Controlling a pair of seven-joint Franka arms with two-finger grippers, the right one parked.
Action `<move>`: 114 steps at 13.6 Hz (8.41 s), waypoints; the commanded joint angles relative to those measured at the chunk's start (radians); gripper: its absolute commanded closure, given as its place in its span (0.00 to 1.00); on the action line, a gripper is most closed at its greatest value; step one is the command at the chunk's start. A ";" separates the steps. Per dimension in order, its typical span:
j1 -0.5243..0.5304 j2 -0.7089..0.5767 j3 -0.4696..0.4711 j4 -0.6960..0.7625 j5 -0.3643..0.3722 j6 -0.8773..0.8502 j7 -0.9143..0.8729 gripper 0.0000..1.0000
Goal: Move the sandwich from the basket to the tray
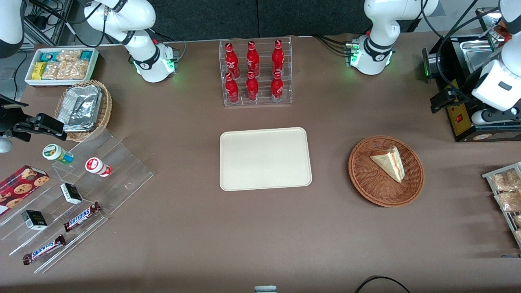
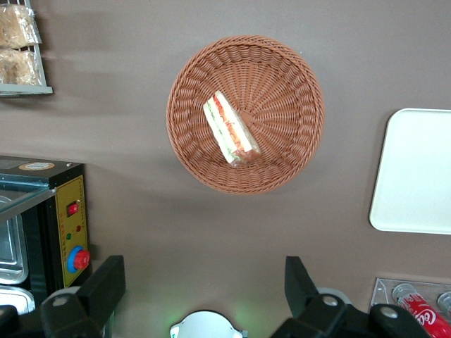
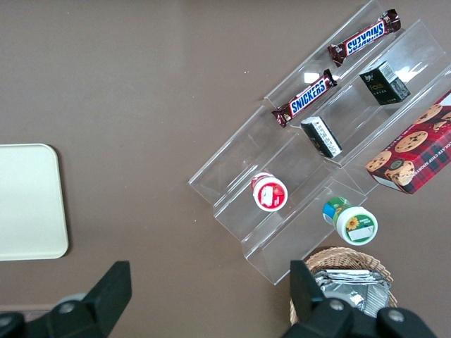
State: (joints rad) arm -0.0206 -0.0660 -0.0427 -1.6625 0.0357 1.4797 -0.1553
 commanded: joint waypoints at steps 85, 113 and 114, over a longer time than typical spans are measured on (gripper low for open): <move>-0.433 0.926 -0.450 0.354 0.312 0.433 -0.926 1.00; -0.016 0.672 -0.459 0.333 0.152 0.210 -0.649 0.00; 0.013 0.657 -0.457 0.333 0.150 0.191 -0.609 0.00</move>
State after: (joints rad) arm -0.0576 0.6451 -0.4950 -1.2996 0.2089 1.7085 -0.8276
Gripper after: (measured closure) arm 0.000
